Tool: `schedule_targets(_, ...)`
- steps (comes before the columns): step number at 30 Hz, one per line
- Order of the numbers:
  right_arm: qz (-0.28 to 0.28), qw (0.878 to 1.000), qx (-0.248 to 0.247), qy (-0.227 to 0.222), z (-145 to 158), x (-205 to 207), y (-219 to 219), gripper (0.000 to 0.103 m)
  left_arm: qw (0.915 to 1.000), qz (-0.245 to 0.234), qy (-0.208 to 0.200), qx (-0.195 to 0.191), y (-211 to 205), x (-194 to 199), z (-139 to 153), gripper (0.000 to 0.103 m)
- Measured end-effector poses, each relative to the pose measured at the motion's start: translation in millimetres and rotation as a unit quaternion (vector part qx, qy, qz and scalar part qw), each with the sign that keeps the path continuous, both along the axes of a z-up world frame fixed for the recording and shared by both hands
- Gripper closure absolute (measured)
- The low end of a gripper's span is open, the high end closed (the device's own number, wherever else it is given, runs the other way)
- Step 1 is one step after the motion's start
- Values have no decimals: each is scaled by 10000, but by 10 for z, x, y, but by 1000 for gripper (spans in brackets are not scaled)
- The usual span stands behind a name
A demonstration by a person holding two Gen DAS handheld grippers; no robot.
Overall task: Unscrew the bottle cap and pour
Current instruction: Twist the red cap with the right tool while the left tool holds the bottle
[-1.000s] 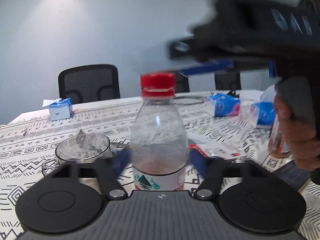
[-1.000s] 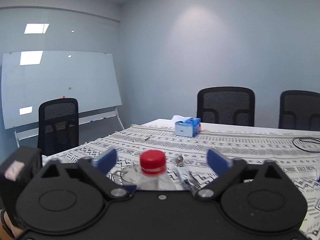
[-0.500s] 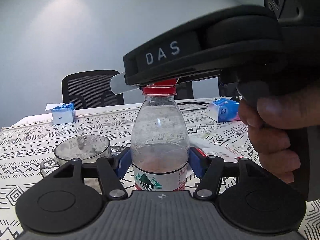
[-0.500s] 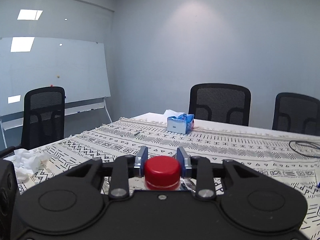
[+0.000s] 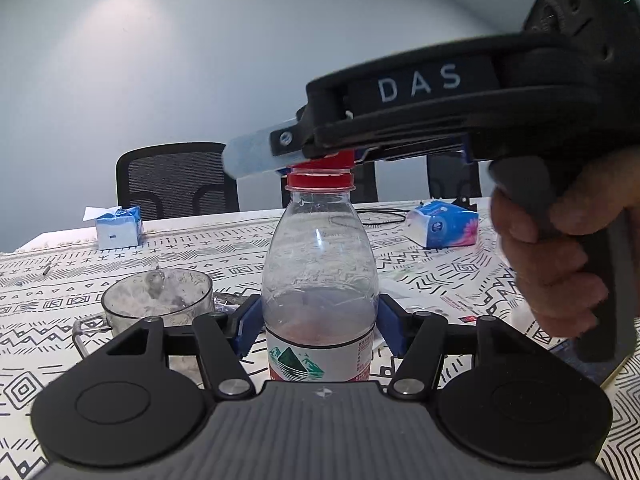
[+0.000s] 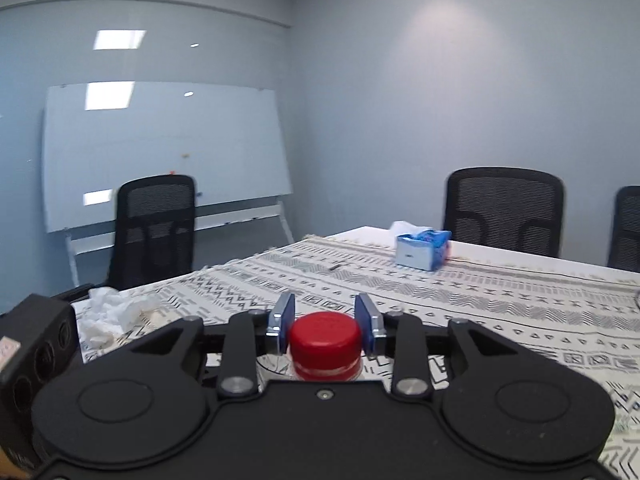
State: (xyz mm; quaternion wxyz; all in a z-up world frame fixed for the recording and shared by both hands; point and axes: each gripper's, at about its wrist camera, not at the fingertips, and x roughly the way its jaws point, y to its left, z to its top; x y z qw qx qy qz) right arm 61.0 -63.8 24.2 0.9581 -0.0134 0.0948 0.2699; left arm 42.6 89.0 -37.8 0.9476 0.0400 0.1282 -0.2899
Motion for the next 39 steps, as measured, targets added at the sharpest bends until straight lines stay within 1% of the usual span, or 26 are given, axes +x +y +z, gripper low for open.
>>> schedule_targets(2, -303, 9995, -24, -97, 6, -94, 64, 62, 10000, 1, -40, 34, -5, -2, -6, 45)
schedule_targets(4, -524, 9982, -170, -225, -8, -152, 133, 65, 10000, 29, -66, 53, -11, -17, -5, 45)
schedule_targets(5, -563, 9979, -215, -234, -19, -159, 150, 69, 10000, 18, -67, 53, -9, -18, -4, 45)
schedule_targets(7, -457, 9984, -213, -257, -37, -152, 123, 70, 10000, -25, -70, 33, 9, -9, -4, 45)
schedule_targets(10, 83, 9995, -136, -287, -42, -91, -21, 70, 10000, -48, -61, -6, 23, -9, -5, 45)
schedule_targets(11, 413, 9986, -69, -307, -53, -35, -111, 70, 10000, -46, -60, 1, 18, -11, -4, 45)
schedule_targets(13, 1234, 9917, 110, -349, -86, 116, -336, 70, 10000, -46, -61, 21, 1, -15, -2, 45)
schedule_targets(15, 1627, 9860, 313, -195, -87, 247, -481, 69, 10000, -51, -73, 36, -12, -23, -2, 45)
schedule_targets(16, 1637, 9858, 331, -159, -75, 264, -497, 69, 9999, -54, -83, 39, -14, -29, -2, 45)
schedule_targets(18, 1438, 9892, 189, -228, -38, 204, -436, 66, 9999, -50, -93, 40, -17, -40, -5, 45)
schedule_targets(19, 1291, 9912, 53, -298, -20, 143, -369, 62, 9999, -46, -88, 38, -18, -46, -2, 45)
schedule_targets(21, 1049, 9938, -96, -358, -3, 69, -251, 57, 9999, -42, -86, 41, -18, -49, 1, 45)
schedule_targets(25, 635, 9965, -356, -410, 6, 38, -164, 57, 9999, -46, -86, 46, -13, -50, -1, 45)
schedule_targets(26, 628, 9966, -351, -390, 9, 38, -201, 57, 9999, -50, -85, 45, -12, -49, 0, 45)
schedule_targets(30, 719, 9965, -270, -318, 12, -32, -368, 48, 9999, -61, -82, 47, -5, -42, 0, 45)
schedule_targets(33, 746, 9965, -237, -291, 23, -91, -437, 48, 10000, -57, -62, 33, -4, -40, 6, 45)
schedule_targets(39, 728, 9963, -290, -356, 51, -64, -346, 48, 9999, -50, -80, 48, 0, -47, 2, 44)
